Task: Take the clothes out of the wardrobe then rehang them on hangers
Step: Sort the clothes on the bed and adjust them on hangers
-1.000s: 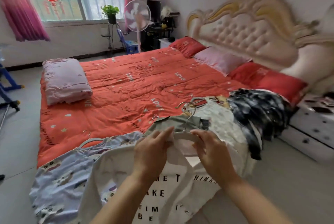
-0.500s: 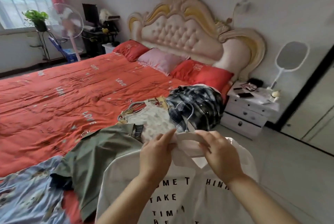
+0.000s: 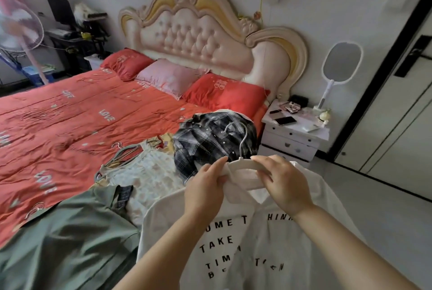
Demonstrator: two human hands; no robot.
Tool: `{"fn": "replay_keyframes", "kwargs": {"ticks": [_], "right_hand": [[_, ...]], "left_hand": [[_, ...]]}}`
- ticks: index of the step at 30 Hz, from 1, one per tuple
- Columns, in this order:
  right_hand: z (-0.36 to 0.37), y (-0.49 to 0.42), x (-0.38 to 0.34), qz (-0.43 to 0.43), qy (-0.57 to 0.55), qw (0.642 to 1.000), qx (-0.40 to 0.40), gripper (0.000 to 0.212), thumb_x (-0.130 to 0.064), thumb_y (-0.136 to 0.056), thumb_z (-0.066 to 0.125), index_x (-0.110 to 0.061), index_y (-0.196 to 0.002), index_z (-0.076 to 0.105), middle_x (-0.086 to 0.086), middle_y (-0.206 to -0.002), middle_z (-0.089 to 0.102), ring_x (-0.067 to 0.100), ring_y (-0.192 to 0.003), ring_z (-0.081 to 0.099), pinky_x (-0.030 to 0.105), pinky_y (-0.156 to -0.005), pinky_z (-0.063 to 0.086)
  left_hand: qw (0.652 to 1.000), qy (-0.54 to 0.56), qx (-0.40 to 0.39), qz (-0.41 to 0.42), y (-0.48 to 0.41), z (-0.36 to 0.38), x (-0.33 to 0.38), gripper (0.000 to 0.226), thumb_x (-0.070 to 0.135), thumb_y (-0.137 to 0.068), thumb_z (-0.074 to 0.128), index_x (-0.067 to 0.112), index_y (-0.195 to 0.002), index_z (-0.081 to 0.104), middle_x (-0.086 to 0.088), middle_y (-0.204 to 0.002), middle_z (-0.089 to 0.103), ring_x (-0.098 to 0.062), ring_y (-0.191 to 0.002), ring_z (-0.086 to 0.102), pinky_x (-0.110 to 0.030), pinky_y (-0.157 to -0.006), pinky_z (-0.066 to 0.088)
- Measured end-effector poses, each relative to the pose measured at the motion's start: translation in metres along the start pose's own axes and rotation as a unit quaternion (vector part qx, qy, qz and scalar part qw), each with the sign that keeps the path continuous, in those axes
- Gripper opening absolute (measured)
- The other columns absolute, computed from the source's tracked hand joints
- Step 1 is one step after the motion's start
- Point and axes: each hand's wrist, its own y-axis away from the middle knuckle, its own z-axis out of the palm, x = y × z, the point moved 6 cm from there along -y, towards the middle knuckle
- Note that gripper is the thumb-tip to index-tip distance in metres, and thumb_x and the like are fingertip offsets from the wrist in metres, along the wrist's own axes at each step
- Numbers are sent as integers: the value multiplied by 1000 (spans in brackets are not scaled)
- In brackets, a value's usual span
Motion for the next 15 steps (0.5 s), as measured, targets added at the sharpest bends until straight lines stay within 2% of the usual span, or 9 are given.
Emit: {"fn": "replay_keyframes", "kwargs": {"ticks": [6,11,15], "right_hand": [[37,-80,75,10,5,1000,-7,40,-11,-74,76,-23,-110,66,-3,-90,66,20,-79,65,29,-60,49],[65,-148,126,-2,10,1000,-1,39,-11,-73,76,-23,-110,68,-1,-89,67,22,-77,64,28,-58,48],[92,-197,164,-29,5,999,14,36,-18,-74,68,-23,-110,68,-2,-84,65,19,-71,63,20,-58,43]], "left_hand": [[1000,2,-17,-5,-110,46,-3,46,21,-93,49,36,-136,43,2,-110,59,-23,-96,57,-33,-81,43],[999,7,-26,-19,-192,73,-5,46,20,-93,50,36,-135,44,2,-115,58,-26,-100,58,-34,-83,44],[999,16,-8,-37,-248,94,-10,46,18,-92,52,36,-134,47,2,-120,59,-25,-101,58,-34,-85,44]]}}
